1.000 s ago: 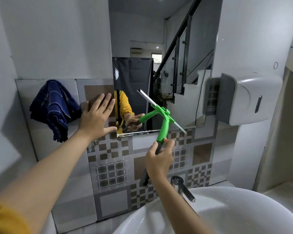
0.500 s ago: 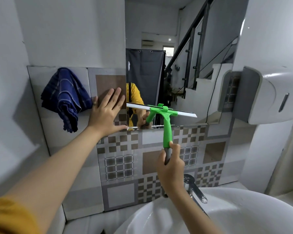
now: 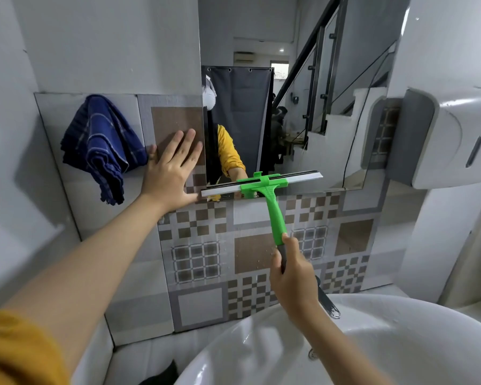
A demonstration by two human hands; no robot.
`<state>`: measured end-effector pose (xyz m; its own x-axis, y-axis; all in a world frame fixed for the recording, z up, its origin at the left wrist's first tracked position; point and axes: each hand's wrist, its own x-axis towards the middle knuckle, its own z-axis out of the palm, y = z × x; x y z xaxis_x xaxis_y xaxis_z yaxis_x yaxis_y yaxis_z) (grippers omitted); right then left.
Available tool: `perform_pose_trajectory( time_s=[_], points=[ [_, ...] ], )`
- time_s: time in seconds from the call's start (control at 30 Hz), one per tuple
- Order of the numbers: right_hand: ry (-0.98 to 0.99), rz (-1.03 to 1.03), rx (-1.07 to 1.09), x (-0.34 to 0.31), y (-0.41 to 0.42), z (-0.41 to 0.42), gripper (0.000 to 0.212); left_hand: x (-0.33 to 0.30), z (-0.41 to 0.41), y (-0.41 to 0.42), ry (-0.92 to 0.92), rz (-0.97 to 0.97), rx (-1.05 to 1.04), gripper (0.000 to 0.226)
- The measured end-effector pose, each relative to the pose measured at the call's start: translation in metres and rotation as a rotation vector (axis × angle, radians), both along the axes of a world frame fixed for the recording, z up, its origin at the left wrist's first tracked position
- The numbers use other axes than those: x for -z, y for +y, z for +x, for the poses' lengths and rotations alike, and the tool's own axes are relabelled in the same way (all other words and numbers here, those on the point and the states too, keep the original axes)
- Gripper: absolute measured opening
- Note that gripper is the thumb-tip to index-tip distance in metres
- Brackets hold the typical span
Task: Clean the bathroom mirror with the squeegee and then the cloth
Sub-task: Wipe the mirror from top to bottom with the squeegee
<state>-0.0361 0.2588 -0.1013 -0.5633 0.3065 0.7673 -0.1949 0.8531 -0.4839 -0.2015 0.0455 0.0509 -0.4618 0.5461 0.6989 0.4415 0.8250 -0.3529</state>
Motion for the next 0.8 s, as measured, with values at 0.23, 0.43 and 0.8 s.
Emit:
perform_pose_trajectory(
  time_s=[0.23, 0.43, 0.8],
  points=[
    [-0.016, 0.129, 0.020, -0.003, 0.025, 0.005, 0.036, 0.000, 0.001, 0.000, -0.020, -0.020, -0.035, 0.124],
    [-0.018, 0.127, 0.026, -0.003, 0.027, 0.006, 0.035, 0.001, 0.003, 0.004, -0.040, 0.024, -0.015, 0.116],
    [-0.069, 0.018, 0.014, -0.009, 0.026, 0.020, 0.033, 0.004, 0.002, 0.007, -0.027, 0.051, -0.006, 0.113]
  ],
)
